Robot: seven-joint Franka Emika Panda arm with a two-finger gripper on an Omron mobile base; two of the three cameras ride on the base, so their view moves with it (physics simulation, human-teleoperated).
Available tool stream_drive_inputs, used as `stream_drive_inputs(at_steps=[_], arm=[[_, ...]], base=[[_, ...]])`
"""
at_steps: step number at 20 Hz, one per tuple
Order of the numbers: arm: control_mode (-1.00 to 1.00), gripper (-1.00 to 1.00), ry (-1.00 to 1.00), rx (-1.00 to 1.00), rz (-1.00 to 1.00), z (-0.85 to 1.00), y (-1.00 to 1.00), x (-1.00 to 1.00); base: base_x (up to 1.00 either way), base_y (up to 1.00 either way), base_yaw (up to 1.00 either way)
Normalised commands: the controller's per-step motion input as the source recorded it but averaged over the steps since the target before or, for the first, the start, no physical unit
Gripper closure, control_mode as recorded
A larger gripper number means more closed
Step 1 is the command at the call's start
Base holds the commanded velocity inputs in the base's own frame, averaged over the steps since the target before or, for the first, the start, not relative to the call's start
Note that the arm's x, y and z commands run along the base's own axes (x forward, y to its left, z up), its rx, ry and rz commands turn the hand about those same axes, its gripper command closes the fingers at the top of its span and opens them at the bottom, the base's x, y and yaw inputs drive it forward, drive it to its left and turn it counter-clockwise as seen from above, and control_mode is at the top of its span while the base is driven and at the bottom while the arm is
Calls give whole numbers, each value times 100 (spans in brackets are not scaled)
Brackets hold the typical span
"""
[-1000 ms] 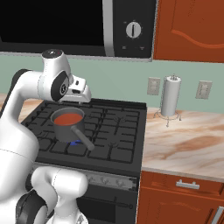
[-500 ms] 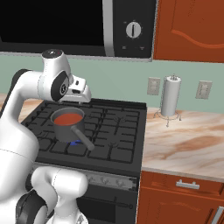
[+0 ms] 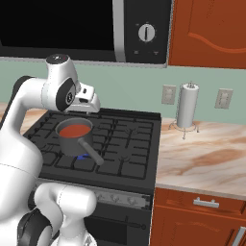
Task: Wait until the marinara sauce is simmered to a deep red color and then turn off the stove.
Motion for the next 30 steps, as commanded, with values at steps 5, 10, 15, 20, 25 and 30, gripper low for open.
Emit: stream_drive_inputs(at_steps=[5,10,15,20,25,30], arm=[[-100,-100,0,0,0,0,0,0],[-100,-100,0,0,0,0,0,0],[-100,-100,0,0,0,0,0,0],[-100,-100,0,0,0,0,0,0],[-100,-100,0,0,0,0,0,0],[-100,-100,0,0,0,0,0,0]], base=[[0,0,0],[0,0,0],[0,0,0],[0,0,0],[0,0,0],[0,0,0]])
